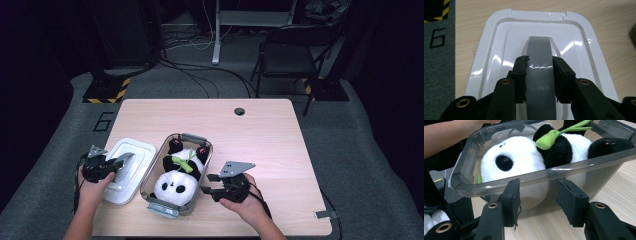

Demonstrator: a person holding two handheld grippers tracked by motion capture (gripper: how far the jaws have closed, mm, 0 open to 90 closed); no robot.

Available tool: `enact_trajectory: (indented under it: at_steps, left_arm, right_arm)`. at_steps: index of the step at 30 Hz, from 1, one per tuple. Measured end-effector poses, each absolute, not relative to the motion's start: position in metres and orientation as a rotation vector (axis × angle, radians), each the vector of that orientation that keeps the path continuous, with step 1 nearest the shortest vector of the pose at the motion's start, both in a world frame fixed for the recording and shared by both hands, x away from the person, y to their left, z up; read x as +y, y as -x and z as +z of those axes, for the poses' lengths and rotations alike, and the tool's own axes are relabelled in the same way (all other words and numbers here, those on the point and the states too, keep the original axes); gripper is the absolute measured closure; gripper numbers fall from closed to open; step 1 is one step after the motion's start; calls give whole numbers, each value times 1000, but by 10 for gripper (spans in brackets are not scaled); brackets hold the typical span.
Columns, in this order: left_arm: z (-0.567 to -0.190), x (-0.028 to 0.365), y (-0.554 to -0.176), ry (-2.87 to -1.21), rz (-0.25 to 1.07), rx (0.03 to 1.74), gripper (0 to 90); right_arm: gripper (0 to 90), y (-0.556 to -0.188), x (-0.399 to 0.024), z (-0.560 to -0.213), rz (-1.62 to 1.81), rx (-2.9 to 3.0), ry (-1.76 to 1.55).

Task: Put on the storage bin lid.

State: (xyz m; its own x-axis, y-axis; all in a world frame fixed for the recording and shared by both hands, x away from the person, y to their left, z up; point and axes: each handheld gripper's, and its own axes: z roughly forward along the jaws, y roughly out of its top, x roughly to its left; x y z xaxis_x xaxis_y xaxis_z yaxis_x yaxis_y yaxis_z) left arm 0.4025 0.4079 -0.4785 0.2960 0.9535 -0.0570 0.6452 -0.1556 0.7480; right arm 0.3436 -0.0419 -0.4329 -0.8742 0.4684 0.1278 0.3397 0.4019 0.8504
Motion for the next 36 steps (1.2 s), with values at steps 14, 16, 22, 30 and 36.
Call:
enact_trajectory:
  at_steps: [14,16,22,30,36]
  left_arm:
    - [-447,410,-388,-1879,560,1386,667]
    - [-442,411,-386,-1879,560,1381,667]
    - [-426,414,-380,-1871,546,1368,666]
    - [-417,419,-378,-1864,529,1371,667]
    - [-405,418,-379,-1852,515,1362,666]
  right_arm:
    - [515,-344,-29,-432,1520,2521,-716]
    - [515,-343,-26,-431,1512,2517,-705]
    - [514,-345,-21,-431,1513,2507,-714]
    - [505,-345,-18,-432,1505,2492,-735]
    - [495,-346,-18,-433,1497,2492,-743]
